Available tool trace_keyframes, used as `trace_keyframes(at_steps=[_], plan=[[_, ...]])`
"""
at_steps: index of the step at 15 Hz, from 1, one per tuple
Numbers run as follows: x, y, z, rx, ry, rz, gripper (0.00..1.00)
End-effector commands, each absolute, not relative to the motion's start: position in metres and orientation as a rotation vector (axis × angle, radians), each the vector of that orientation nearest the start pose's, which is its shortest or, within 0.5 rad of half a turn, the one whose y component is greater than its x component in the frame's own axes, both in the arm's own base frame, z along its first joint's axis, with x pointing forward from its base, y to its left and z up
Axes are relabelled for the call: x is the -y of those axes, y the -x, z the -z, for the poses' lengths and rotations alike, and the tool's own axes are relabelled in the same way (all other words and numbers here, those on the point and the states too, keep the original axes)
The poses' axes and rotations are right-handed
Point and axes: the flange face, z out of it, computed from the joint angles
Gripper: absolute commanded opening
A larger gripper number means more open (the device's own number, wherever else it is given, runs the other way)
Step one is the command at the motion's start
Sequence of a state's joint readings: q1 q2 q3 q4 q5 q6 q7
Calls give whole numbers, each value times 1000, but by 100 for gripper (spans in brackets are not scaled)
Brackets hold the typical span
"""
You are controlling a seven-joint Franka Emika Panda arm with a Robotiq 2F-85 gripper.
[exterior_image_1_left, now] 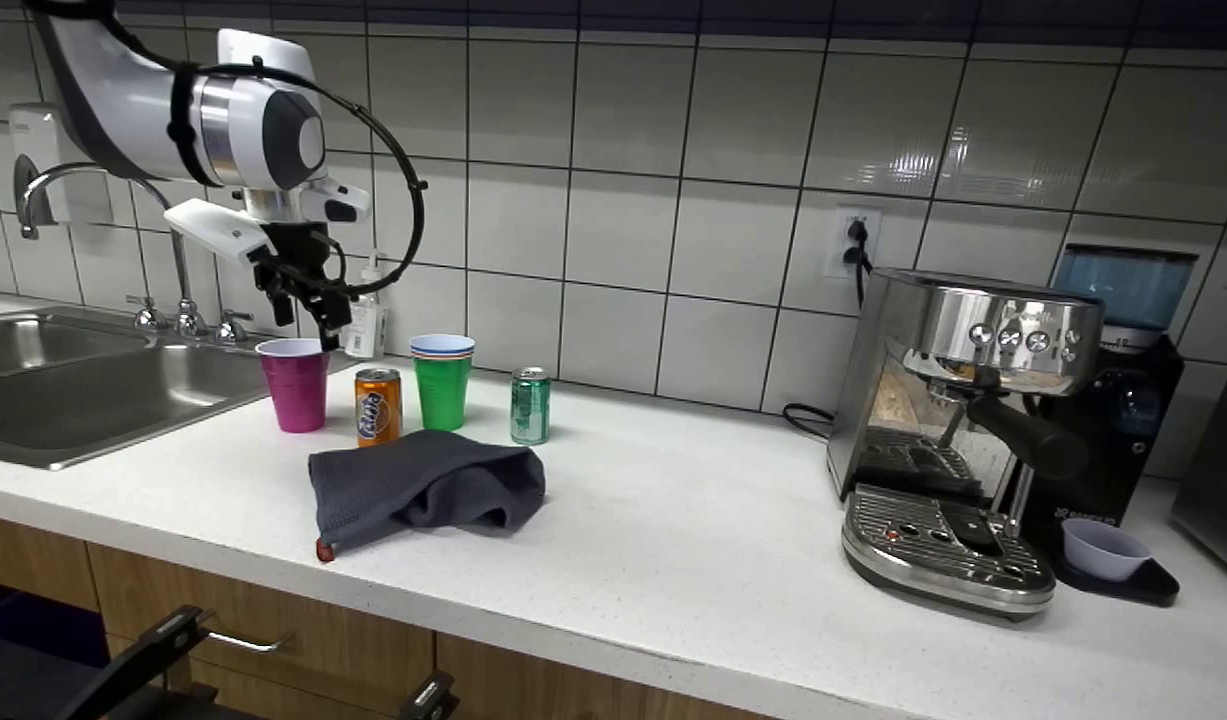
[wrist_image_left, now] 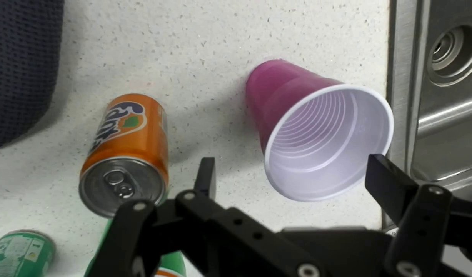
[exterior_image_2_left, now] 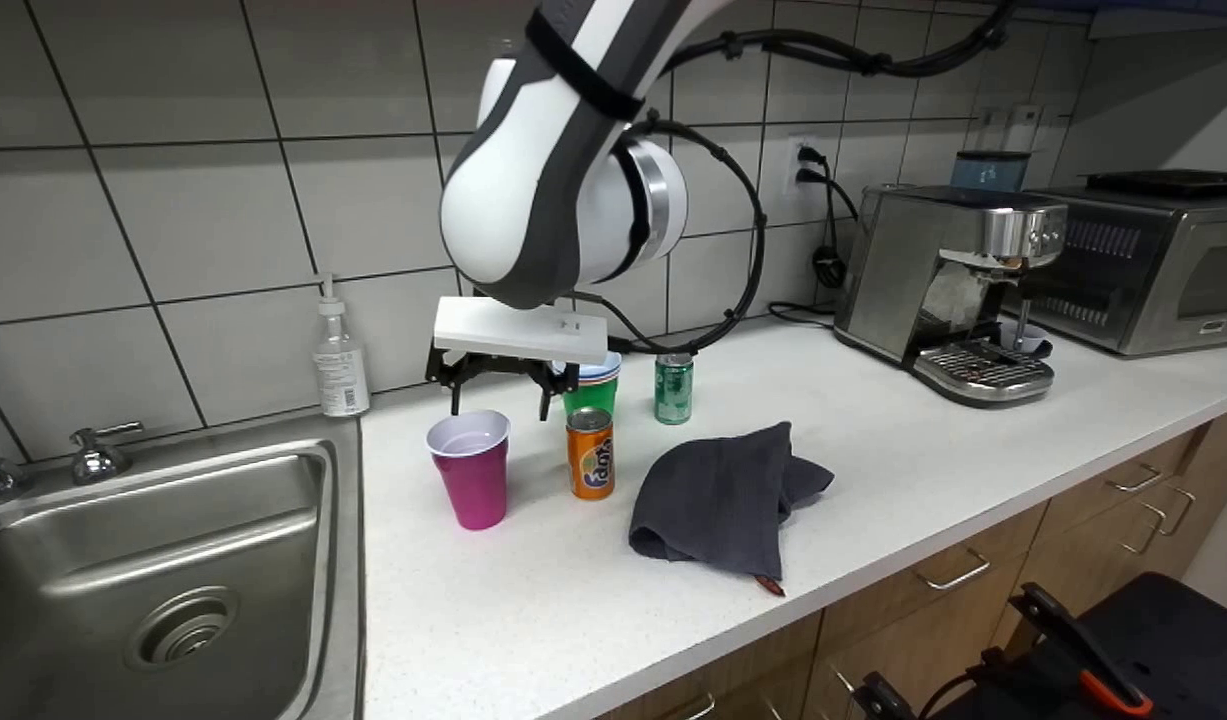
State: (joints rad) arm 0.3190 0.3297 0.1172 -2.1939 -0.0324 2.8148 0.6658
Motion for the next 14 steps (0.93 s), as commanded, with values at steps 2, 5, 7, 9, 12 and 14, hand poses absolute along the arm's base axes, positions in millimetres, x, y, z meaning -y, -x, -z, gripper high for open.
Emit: trace_keyframes(at_steps=[2, 5, 7, 9, 12, 14], plan=[[-245, -537, -257, -286, 2948, 329, 100], [-244, -539, -252, -291, 2957, 324, 100], [-244, -540, -250, -294, 2961, 322, 100], [-245, -542, -248, -296, 2966, 321, 100], [-248, -544, -245, -295, 2970, 321, 100], [-250, -546, -243, -294, 2977, 320, 100]])
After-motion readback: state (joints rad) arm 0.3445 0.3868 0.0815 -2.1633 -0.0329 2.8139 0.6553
